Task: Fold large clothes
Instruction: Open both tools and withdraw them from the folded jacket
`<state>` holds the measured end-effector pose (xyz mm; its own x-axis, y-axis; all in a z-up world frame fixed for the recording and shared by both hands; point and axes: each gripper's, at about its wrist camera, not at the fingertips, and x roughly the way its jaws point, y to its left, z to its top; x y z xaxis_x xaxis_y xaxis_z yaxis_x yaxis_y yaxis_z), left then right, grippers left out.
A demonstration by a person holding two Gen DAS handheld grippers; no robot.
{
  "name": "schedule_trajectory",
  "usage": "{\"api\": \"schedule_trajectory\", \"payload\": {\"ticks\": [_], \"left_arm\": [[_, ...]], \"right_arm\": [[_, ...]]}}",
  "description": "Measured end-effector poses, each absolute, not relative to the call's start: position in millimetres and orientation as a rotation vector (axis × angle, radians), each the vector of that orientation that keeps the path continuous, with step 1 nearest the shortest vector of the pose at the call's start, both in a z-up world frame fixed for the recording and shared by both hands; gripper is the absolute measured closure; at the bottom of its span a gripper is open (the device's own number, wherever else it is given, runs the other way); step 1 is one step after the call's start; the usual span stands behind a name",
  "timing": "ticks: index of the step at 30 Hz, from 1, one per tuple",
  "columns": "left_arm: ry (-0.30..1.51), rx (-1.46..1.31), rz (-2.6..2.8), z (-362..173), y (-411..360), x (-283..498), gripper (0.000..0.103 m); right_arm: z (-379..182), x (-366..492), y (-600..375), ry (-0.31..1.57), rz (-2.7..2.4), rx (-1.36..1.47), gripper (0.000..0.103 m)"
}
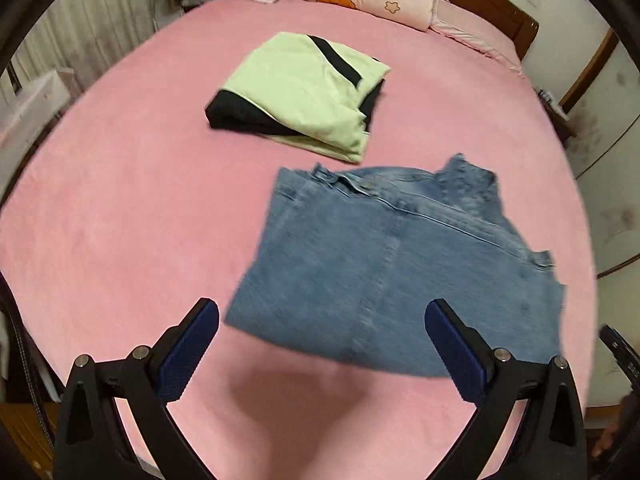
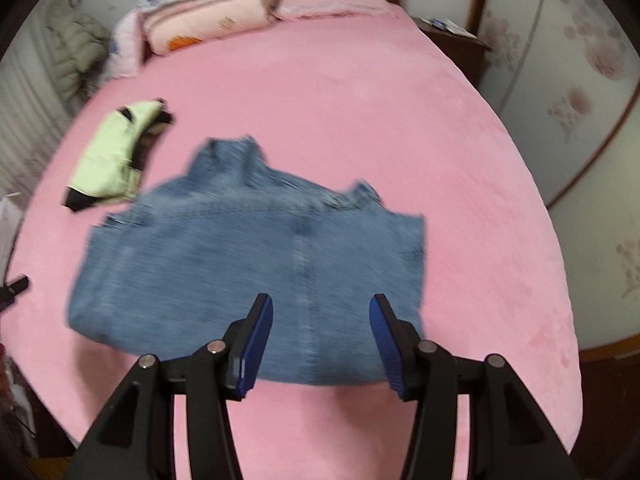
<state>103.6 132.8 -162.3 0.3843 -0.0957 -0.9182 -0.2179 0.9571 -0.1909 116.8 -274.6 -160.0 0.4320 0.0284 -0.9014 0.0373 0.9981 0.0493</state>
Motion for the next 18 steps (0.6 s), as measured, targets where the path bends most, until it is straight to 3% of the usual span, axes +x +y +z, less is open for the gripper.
{"api": "schedule_trajectory", "payload": {"ticks": [7,18], "left_arm": [[1.213,-0.554,0.066,-206,136,63,0.0],[1.117,-0.807,0.022,-317,138,46,0.001]], "right_arm": [[-134,118,-228,1.014,0.1,0.094,0.05],[-211,122,-172,0.984,0.193,0.14,0.05]]}}
